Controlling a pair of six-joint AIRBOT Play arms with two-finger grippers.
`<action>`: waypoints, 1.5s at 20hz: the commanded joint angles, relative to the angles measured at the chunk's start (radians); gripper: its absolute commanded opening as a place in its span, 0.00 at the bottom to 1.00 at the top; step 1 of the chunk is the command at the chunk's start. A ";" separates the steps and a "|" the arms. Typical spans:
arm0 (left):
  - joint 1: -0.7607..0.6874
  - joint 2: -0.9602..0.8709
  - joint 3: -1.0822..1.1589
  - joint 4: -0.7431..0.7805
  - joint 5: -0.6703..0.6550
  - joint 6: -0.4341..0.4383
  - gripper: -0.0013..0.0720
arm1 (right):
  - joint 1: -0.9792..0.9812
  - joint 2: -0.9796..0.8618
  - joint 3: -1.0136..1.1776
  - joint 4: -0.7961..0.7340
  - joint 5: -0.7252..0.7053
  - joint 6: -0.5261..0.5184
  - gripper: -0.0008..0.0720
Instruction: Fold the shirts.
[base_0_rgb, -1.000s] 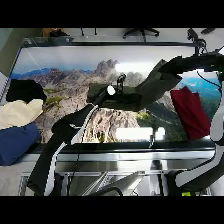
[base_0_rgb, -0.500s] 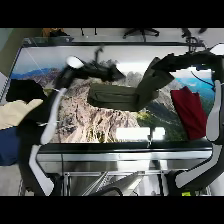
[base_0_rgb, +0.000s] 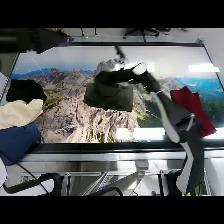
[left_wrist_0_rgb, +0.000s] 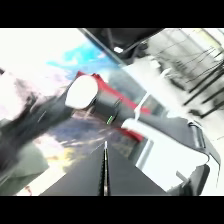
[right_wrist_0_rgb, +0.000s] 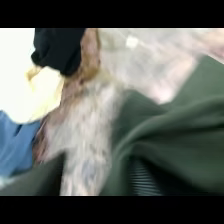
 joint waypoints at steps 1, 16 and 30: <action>0.068 0.144 -0.154 0.019 -0.010 0.085 0.04 | 0.148 -0.090 0.001 0.022 -0.317 -0.109 0.69; 0.135 0.298 -0.413 0.011 0.047 0.130 0.04 | -0.443 0.087 -0.120 -0.488 0.433 0.341 0.70; 0.135 0.324 -0.413 0.017 0.024 0.129 0.04 | -0.337 -0.063 -0.179 -0.296 0.380 0.278 0.69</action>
